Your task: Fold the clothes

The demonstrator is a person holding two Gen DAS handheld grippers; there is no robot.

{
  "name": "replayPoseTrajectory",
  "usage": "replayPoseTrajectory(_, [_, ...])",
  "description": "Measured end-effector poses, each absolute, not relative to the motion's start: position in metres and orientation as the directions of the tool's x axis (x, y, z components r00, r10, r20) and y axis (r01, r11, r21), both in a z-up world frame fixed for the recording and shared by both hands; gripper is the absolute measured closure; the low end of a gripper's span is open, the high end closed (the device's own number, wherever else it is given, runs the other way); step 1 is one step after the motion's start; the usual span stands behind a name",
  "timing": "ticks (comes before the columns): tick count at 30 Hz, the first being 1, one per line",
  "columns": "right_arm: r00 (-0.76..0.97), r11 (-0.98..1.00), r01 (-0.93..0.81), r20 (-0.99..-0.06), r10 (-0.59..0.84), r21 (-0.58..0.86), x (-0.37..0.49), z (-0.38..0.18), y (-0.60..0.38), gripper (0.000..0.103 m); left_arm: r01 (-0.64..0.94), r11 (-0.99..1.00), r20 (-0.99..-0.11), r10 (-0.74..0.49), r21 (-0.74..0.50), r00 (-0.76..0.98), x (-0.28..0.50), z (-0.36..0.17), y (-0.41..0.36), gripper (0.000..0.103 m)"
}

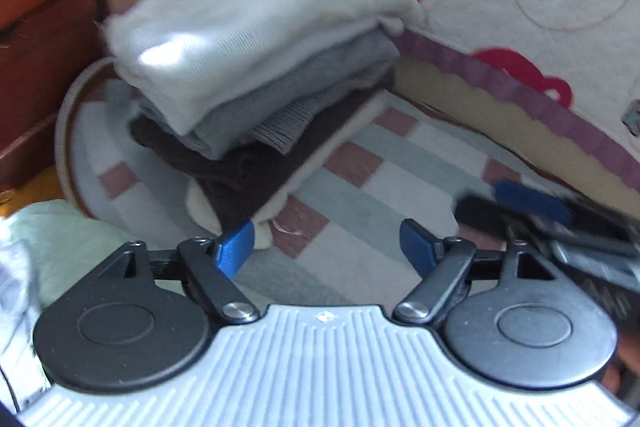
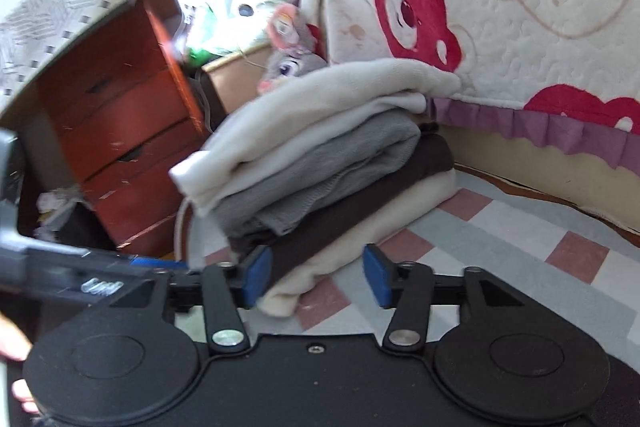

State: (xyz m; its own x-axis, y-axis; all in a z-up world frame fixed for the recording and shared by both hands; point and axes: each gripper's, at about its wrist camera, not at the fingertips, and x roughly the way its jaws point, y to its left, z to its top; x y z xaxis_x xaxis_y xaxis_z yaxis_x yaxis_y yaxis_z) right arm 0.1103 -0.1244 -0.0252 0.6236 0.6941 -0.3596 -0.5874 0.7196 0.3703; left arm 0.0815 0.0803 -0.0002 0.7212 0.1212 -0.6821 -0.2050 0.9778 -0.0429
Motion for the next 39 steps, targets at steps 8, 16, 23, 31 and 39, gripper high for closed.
replayPoseTrajectory(8, [0.686, 0.787, -0.532, -0.387, 0.617, 0.312, 0.082, -0.021, -0.152, 0.036, -0.270, 0.962, -0.691, 0.222, 0.040, 0.688, 0.066, 0.001, 0.045, 0.010])
replayPoseTrajectory(16, [0.717, 0.812, -0.514, -0.381, 0.584, 0.277, 0.074, -0.012, -0.161, 0.034, -0.242, 0.965, -0.710, 0.241, 0.103, 0.661, 0.061, 0.006, 0.025, 0.008])
replayPoseTrajectory(23, [0.747, 0.832, -0.493, -0.365, 0.555, 0.256, 0.063, -0.004, -0.168, 0.024, -0.239, 0.962, -0.698, 0.260, 0.129, 0.668, 0.055, 0.013, 0.017, 0.008])
replayPoseTrajectory(31, [0.776, 0.847, -0.456, -0.345, 0.529, 0.274, 0.053, 0.001, -0.174, 0.019, -0.227, 0.962, -0.687, 0.267, 0.151, 0.676, 0.051, 0.018, 0.011, 0.008])
replayPoseTrajectory(39, [0.772, 0.856, -0.447, -0.372, 0.516, 0.258, 0.045, -0.001, -0.167, 0.019, -0.259, 0.952, -0.698, 0.297, 0.163, 0.652, 0.049, 0.012, 0.015, 0.008])
